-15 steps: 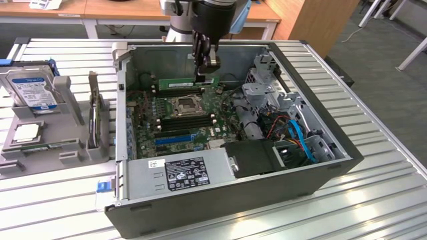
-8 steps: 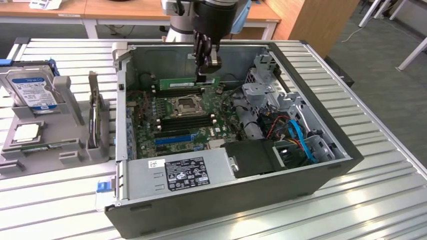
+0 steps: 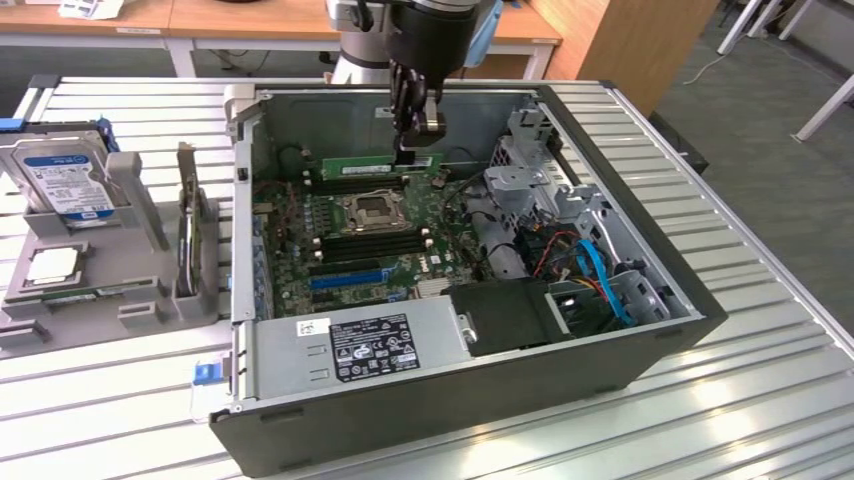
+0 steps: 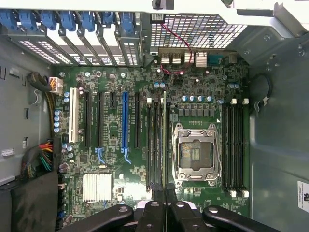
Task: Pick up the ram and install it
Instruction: 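Insert the ram into the slot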
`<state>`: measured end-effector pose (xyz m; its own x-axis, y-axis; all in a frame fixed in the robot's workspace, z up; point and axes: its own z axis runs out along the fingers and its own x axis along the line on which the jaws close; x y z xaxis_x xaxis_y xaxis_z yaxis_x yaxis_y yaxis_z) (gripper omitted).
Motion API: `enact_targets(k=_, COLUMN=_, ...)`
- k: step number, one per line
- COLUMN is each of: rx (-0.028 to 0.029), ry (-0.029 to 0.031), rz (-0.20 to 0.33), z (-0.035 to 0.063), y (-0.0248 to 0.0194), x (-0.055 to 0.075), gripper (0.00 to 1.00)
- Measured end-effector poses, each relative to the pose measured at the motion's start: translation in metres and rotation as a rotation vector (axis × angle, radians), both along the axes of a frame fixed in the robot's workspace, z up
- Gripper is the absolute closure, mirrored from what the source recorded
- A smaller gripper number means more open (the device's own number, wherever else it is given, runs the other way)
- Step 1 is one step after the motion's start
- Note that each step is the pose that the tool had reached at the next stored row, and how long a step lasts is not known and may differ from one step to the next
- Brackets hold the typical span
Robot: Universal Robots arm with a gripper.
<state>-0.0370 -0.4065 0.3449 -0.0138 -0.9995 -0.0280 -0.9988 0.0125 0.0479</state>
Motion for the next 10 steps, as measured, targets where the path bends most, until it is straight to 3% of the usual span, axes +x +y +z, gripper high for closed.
enact_targets(k=10, rx=0.0001, ry=0.0000, rz=0.000, z=-0.0035, y=0.0000, x=0.0000, gripper=0.88)
